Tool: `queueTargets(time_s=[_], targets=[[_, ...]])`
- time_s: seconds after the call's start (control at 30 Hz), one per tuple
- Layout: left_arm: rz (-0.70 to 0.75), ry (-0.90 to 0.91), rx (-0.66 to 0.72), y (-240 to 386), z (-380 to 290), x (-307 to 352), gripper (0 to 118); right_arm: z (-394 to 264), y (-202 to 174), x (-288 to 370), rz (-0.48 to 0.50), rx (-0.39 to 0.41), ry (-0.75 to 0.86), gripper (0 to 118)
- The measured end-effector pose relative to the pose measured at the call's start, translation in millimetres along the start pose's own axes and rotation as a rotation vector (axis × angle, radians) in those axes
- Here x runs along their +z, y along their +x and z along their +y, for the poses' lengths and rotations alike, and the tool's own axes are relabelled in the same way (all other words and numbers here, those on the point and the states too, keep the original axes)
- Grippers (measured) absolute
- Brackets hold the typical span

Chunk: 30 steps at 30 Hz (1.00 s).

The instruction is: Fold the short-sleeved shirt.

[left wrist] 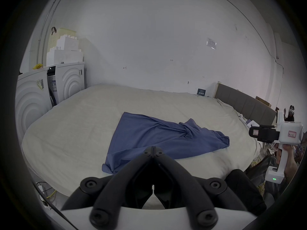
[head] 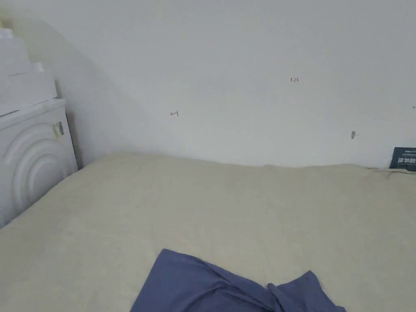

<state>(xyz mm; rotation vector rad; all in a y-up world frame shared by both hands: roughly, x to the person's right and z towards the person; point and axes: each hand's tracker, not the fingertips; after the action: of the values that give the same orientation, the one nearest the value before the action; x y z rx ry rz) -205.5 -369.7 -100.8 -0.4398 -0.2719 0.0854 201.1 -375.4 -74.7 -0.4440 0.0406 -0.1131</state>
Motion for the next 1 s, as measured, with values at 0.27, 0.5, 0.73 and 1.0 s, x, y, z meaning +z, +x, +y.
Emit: queueTargets(time_s=[0.27, 0.5, 0.73, 1.0], targets=[[0.016, -0.02, 0.001, -4.6, 3.6, -11.0, 0, 0.1, -2.4, -5.7, 0.014, -0.011, -0.013, 1], [0.022, -0.057, -0.032, -20.3, 33.1, -73.9, 1, -1.0, -2.0, -5.9, 0.039, -0.039, -0.025, 1], [0.113, -0.113, -0.224, -42.8, 89.3, -213.8, 96, -5.8, 7.5, -12.0, 0.037, -0.069, -0.059, 1], [0.085, -0.304, -0.027, -101.2, 100.3, -395.5, 96, -18.3, 26.6, -52.9, -0.003, -0.154, -0.161, 1]])
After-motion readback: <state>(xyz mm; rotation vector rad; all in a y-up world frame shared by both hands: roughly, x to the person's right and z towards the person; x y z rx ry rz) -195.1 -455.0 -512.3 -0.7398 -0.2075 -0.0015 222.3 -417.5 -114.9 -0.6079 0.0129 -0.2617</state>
